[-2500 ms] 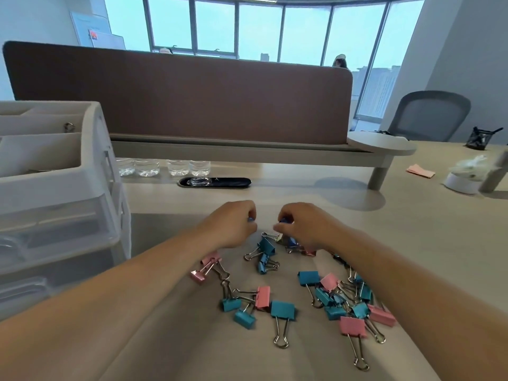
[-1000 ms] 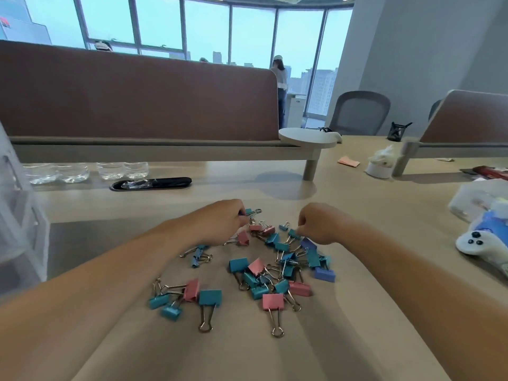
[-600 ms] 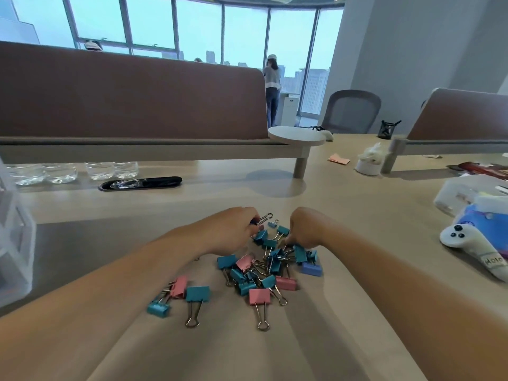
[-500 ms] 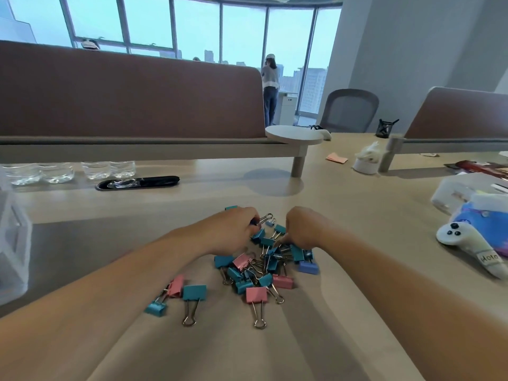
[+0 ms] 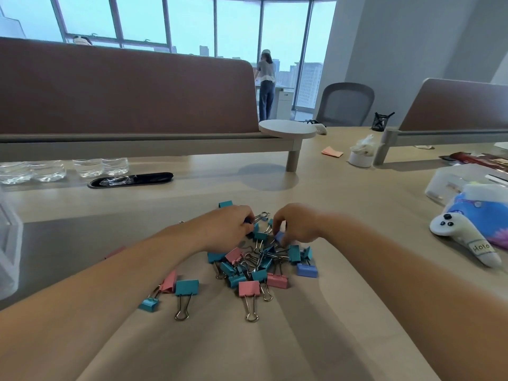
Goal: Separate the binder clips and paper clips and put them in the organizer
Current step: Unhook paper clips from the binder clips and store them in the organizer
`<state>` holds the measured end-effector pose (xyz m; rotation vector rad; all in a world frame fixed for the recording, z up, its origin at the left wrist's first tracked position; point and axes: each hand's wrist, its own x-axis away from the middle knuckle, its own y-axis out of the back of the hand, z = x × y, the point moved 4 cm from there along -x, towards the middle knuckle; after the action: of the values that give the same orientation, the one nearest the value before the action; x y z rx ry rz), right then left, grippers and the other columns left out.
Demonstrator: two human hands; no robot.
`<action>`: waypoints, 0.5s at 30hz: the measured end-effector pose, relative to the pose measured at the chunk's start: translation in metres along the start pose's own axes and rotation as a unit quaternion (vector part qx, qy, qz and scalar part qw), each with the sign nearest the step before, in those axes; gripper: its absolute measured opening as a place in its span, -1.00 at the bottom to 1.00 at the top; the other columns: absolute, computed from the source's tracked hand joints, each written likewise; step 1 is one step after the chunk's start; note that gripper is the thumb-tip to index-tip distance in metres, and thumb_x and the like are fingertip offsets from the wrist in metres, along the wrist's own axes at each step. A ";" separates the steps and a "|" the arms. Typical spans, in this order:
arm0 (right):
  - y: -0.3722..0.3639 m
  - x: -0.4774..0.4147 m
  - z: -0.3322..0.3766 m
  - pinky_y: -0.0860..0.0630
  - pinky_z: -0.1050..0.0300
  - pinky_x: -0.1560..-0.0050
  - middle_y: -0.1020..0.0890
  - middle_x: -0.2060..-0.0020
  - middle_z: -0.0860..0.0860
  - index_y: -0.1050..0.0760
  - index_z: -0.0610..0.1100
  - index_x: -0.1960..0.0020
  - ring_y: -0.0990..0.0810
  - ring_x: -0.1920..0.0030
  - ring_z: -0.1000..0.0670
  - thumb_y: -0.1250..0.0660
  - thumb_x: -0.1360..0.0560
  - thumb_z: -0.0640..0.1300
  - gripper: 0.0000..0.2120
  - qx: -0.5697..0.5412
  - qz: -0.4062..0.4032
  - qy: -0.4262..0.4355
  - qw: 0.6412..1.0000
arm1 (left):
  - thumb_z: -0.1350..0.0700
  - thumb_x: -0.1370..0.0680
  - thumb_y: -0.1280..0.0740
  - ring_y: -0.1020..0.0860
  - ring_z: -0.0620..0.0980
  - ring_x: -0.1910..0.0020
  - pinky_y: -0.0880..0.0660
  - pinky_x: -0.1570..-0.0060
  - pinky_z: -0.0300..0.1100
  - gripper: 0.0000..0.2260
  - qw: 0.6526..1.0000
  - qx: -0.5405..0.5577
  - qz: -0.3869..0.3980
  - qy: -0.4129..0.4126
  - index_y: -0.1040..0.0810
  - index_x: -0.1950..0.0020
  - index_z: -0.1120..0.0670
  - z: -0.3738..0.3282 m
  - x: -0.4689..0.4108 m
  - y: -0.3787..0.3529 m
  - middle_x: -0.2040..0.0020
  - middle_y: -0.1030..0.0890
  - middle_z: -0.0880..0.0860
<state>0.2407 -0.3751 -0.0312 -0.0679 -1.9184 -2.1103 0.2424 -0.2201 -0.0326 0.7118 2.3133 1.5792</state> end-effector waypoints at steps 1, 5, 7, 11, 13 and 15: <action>0.000 -0.001 0.000 -0.34 0.18 0.11 -0.55 -0.13 -0.04 -0.58 -0.14 -0.19 -0.42 0.00 0.01 -0.46 -0.48 -0.07 -0.68 0.006 0.000 -0.001 1.000 | 0.04 -0.67 -0.15 -0.53 -0.04 0.02 -0.53 -0.05 -0.03 -0.79 1.000 0.000 0.002 0.000 -0.44 -0.26 0.03 0.000 0.000 0.000 -0.11 -0.55 0.02; 0.000 -0.002 -0.004 -0.30 0.25 0.30 -0.50 0.08 0.01 -0.55 -0.19 -0.08 -0.42 0.08 0.00 -0.50 -0.44 -0.06 -0.69 -0.028 -0.012 -0.005 1.000 | 0.03 -0.67 -0.15 -0.53 -0.03 0.00 -0.52 -0.07 -0.03 -0.78 1.000 -0.003 0.005 -0.003 -0.45 -0.26 0.04 0.000 0.000 -0.001 -0.11 -0.55 0.01; 0.002 -0.001 -0.007 -0.30 0.26 0.32 -0.48 0.19 0.04 -0.53 -0.19 0.01 -0.42 0.17 0.02 -0.50 -0.44 -0.11 -0.77 -0.067 -0.029 -0.002 0.997 | 0.03 -0.66 -0.16 -0.53 -0.04 0.00 -0.52 -0.08 -0.03 -0.78 1.000 -0.002 0.006 -0.002 -0.45 -0.26 0.03 0.000 0.000 -0.001 -0.12 -0.55 0.01; 0.009 0.007 -0.015 -0.39 0.25 0.30 -0.57 0.18 0.03 -0.55 -0.11 0.00 -0.48 0.30 0.14 -0.43 -0.50 -0.18 -0.90 -0.137 -0.078 -0.008 0.987 | 0.03 -0.66 -0.16 -0.53 -0.04 -0.01 -0.51 -0.08 -0.05 -0.78 1.000 -0.003 0.006 0.000 -0.45 -0.28 0.02 -0.003 0.004 0.000 -0.13 -0.54 0.01; 0.012 0.014 -0.021 -0.45 0.24 0.27 -0.62 0.19 0.05 -0.58 -0.03 -0.02 -0.53 0.30 0.15 -0.36 -0.55 -0.20 -0.90 -0.155 -0.090 -0.023 0.984 | 0.02 -0.66 -0.15 -0.52 -0.05 0.00 -0.51 -0.05 -0.09 -0.78 1.000 -0.002 0.005 -0.002 -0.44 -0.28 0.02 -0.006 0.007 0.001 -0.13 -0.54 0.01; 0.014 0.022 -0.028 -0.42 0.27 0.30 -0.61 0.22 0.07 -0.62 -0.04 -0.02 -0.52 0.30 0.16 -0.29 -0.58 -0.24 -0.82 -0.150 -0.087 -0.041 0.984 | 0.02 -0.67 -0.15 -0.52 -0.06 0.01 -0.49 0.02 -0.13 -0.78 1.000 -0.001 0.003 -0.006 -0.43 -0.28 0.02 -0.011 0.011 0.003 -0.12 -0.54 0.01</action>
<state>0.2270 -0.4074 -0.0162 -0.0514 -1.6877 -2.5376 0.2292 -0.2223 -0.0253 0.7276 2.3027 1.5754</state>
